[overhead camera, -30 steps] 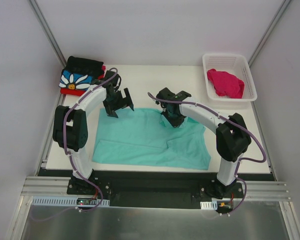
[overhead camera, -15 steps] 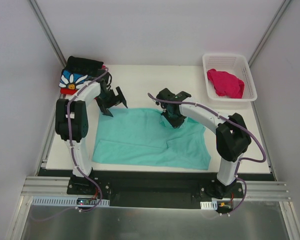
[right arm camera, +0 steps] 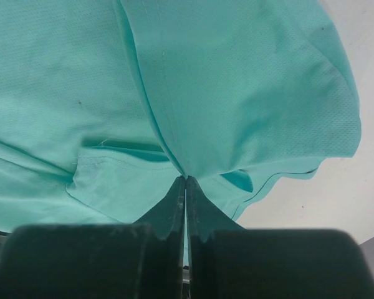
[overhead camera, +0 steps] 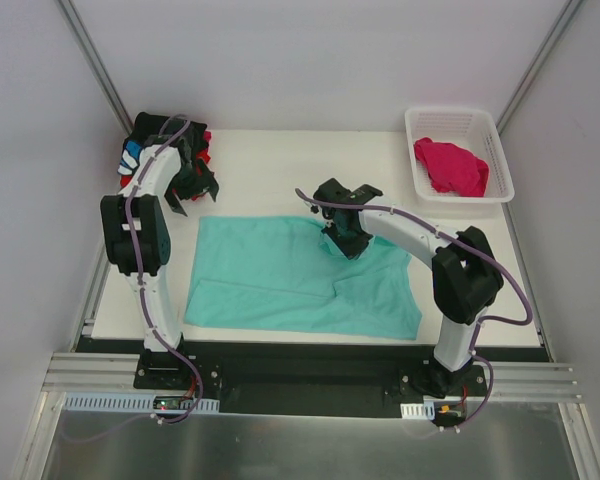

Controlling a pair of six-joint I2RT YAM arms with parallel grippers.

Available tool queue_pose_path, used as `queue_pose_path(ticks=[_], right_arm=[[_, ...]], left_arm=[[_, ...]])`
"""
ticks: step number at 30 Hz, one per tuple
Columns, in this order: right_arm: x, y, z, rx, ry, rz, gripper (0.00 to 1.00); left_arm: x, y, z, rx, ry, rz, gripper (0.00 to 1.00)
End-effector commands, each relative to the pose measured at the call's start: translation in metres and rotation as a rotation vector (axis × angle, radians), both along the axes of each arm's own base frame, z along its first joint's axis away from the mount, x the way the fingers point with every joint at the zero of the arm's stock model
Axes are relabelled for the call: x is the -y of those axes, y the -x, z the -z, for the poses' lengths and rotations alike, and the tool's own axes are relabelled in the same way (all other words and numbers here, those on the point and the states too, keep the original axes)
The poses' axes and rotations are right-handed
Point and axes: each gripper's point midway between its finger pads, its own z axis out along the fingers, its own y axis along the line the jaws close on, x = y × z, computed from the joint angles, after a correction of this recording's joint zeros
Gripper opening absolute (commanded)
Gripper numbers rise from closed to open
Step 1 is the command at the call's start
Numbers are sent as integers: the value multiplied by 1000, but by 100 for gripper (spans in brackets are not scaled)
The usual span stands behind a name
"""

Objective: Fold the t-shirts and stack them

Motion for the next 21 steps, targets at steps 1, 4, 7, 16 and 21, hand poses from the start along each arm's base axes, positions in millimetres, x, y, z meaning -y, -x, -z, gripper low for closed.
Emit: queue_pose_path(ticks=[1,4,7,16,21], right_arm=[[-4,-2,-13,28,-39,-11,1],[-3,-1,-14,28,-41,-11,1],[-3,1,-16,35,-47,-13,1],[1,4,-24,51,-56,-12,1],[2,5,-27,55,-64,-8,1]], left_arm=[[-18,16,14,-91,-64,-8,82],[-19,13,21,-102,-58,-11,68],[-20,10,28,-114,-44,-13,61],[-22,7,40,-136,-33,-29,52],[-17,0,43,-129,-4,-26,51]])
